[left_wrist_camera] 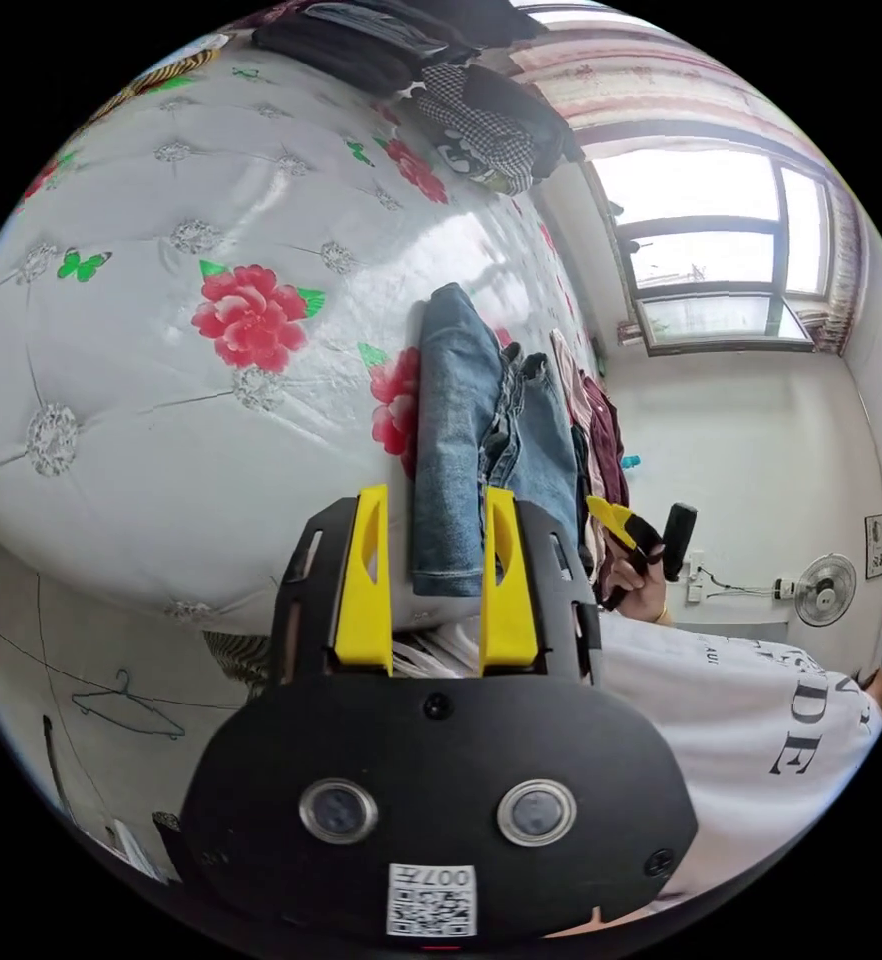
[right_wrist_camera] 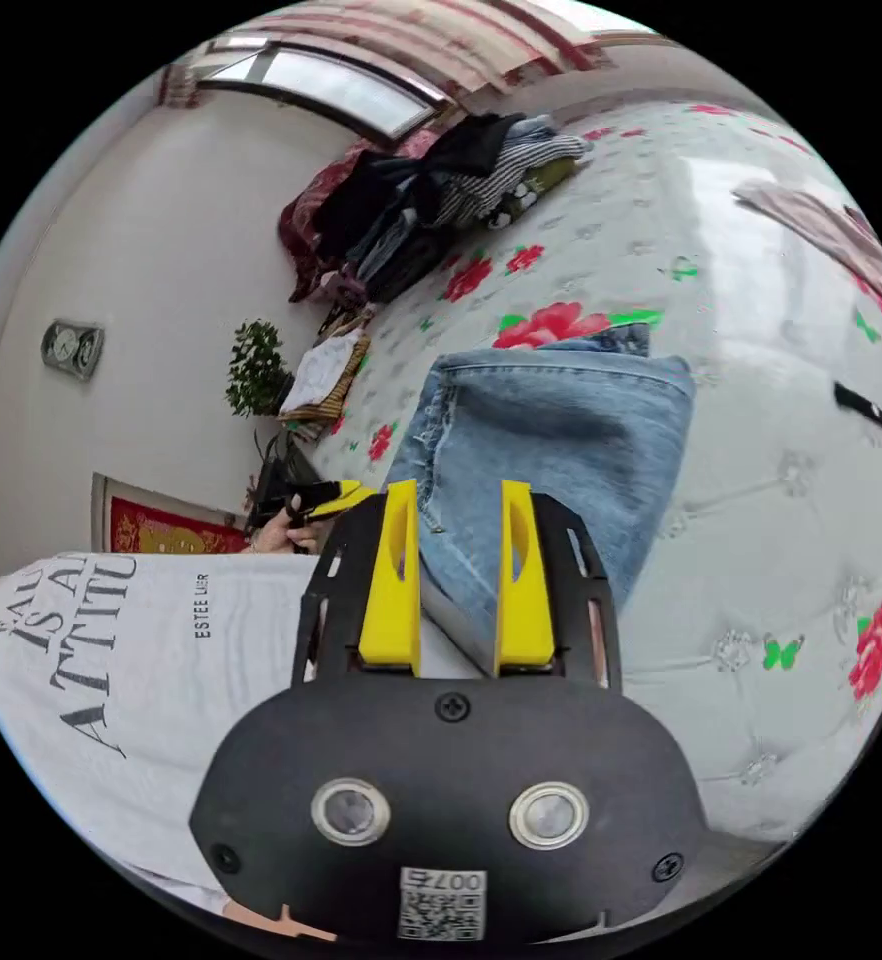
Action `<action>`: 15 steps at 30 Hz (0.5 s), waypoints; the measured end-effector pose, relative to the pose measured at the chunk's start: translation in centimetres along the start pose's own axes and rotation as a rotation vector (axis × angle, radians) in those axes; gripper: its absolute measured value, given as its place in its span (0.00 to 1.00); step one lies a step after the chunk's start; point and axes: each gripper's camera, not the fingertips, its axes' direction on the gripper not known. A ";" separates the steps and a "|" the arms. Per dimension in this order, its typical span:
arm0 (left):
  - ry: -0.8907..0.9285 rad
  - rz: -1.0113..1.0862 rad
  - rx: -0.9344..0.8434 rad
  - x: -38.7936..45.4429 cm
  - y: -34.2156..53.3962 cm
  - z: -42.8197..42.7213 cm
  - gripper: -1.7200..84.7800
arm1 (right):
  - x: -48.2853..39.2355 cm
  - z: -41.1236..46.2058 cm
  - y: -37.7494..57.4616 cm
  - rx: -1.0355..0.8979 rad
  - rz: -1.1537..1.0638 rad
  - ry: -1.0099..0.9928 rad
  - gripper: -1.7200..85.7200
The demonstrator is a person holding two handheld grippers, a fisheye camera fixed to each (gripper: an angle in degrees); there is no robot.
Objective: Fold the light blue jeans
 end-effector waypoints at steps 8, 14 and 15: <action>0.069 0.073 -0.178 -0.4 -2.8 4.6 0.17 | 8.0 1.7 4.3 -0.025 0.321 -0.084 0.13; 0.135 0.166 -0.255 1.3 -4.6 5.9 0.02 | 5.6 5.0 2.7 -0.137 0.297 -0.062 0.09; 0.158 0.196 -0.244 2.3 -5.0 5.3 0.02 | 3.9 4.6 2.2 -0.122 0.248 -0.063 0.08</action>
